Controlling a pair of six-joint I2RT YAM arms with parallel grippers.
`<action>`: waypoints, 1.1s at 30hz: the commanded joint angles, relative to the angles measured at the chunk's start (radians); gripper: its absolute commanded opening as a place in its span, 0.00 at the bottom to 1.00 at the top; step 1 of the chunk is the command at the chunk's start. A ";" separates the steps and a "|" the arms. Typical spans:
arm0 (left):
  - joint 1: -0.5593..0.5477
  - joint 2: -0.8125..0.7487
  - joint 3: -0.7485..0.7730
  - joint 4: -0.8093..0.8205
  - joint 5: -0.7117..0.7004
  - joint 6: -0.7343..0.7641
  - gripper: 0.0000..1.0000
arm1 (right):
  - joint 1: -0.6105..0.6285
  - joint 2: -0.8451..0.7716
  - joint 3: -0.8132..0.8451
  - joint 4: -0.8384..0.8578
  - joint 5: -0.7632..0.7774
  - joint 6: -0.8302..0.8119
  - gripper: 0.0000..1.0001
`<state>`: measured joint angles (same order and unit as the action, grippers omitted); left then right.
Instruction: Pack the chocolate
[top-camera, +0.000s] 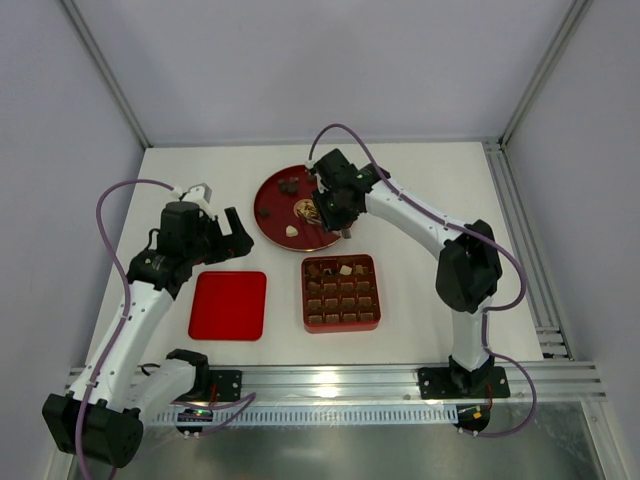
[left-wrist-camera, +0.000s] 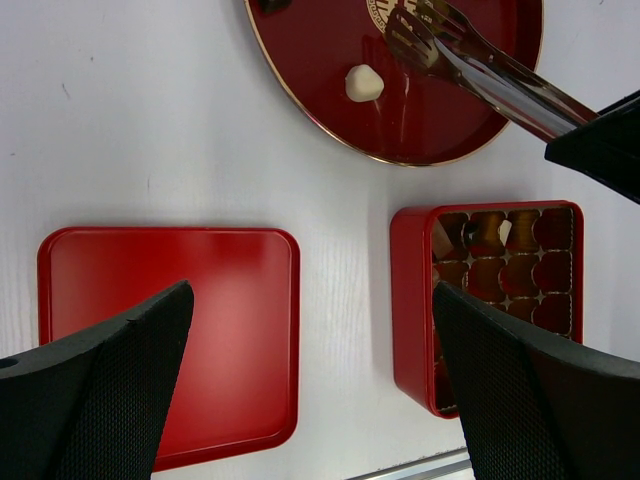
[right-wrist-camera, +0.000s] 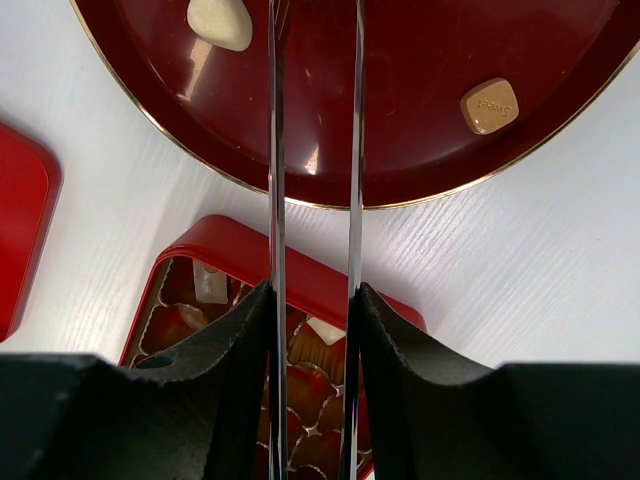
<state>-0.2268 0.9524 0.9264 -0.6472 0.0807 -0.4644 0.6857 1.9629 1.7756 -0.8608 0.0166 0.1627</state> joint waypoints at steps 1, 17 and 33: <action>0.003 0.000 -0.003 0.015 0.013 0.001 1.00 | 0.006 0.007 0.045 0.005 0.011 -0.009 0.40; 0.003 0.002 -0.003 0.015 0.011 0.003 1.00 | 0.006 0.021 0.070 -0.012 0.009 -0.008 0.39; 0.003 0.002 -0.001 0.017 0.014 0.001 1.00 | 0.008 0.008 0.090 -0.026 0.022 -0.003 0.34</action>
<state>-0.2268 0.9539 0.9264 -0.6472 0.0807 -0.4644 0.6861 1.9903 1.8217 -0.8852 0.0231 0.1635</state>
